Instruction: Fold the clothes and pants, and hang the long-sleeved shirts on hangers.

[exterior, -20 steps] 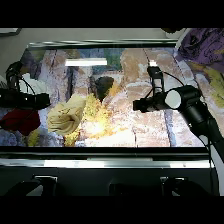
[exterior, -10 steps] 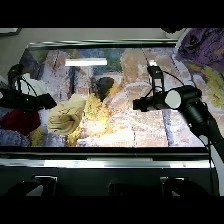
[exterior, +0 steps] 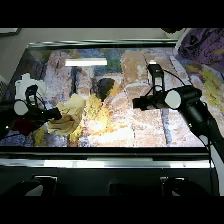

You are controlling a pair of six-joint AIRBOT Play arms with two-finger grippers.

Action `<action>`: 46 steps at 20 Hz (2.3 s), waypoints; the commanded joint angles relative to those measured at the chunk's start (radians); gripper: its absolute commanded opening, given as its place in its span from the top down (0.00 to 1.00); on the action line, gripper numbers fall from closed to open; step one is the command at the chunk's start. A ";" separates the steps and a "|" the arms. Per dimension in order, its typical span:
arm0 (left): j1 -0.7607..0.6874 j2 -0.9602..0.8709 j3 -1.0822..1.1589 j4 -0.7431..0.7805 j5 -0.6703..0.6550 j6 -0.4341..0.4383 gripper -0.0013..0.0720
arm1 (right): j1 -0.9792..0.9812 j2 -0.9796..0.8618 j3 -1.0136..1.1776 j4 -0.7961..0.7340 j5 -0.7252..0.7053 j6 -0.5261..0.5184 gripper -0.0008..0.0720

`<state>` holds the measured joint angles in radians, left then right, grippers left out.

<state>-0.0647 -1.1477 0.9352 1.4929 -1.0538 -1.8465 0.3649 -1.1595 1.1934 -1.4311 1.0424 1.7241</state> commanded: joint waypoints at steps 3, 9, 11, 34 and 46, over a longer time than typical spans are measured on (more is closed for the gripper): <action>0.001 -0.119 -0.064 -0.072 0.207 -0.023 0.40 | 0.001 0.000 0.001 0.013 0.004 0.001 0.95; -0.095 -0.007 0.011 -0.320 0.178 0.130 0.96 | -0.001 0.010 0.012 0.006 0.121 0.019 0.81; -0.202 0.035 0.068 -0.411 0.211 0.130 0.96 | -0.001 0.038 0.013 -0.077 0.167 0.042 0.78; -0.249 0.050 0.146 -0.521 0.144 0.224 0.07 | -0.612 0.156 -0.026 0.185 0.306 0.098 0.27; -0.082 0.102 0.146 -0.486 0.138 0.217 0.07 | -0.542 -0.392 -0.219 0.689 0.160 -0.345 0.22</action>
<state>-0.1593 -1.0492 1.0817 0.9997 -0.9112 -1.6226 -0.2470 -1.4502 0.9833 -0.7906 1.2449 1.4429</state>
